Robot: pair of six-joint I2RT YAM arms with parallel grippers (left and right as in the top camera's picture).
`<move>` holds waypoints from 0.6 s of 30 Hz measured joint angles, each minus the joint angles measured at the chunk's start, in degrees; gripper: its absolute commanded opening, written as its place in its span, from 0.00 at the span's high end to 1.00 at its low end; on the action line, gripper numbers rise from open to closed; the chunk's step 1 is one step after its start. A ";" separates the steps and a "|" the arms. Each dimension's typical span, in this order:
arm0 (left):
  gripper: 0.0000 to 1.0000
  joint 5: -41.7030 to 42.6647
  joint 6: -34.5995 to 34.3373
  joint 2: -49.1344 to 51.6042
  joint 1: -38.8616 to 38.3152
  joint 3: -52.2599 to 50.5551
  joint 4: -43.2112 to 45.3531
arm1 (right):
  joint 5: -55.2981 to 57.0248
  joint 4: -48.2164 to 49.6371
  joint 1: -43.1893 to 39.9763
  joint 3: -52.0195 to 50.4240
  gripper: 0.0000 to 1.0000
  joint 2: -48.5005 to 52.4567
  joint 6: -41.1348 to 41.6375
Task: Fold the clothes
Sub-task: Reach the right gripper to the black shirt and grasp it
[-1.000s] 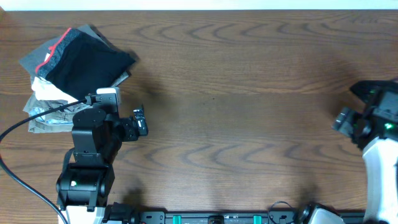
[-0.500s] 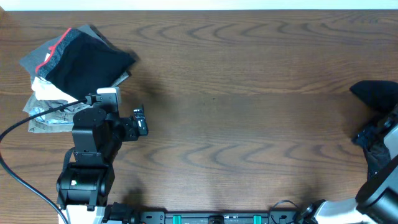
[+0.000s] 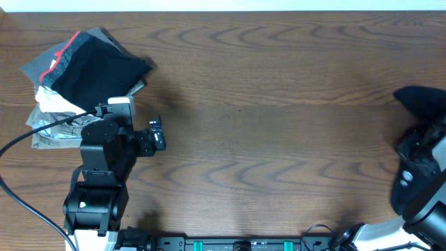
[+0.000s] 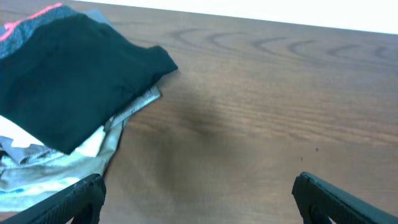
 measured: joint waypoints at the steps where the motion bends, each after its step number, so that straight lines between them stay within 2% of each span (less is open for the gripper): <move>1: 0.02 0.00 0.00 0.00 0.00 -0.02 0.52 | -3.17 0.09 1.29 0.04 0.99 0.00 0.00; 9: 0.02 0.00 0.00 0.00 0.00 0.00 3.58 | -27.41 4.46 17.11 0.07 0.99 1.73 2.01; 13: 0.02 0.00 0.00 0.59 0.00 0.00 3.61 | -33.09 8.39 26.34 2.56 0.90 2.05 4.55; 18: 0.02 0.00 0.02 2.67 0.00 0.00 3.61 | -35.65 9.53 35.28 11.67 0.86 2.16 5.81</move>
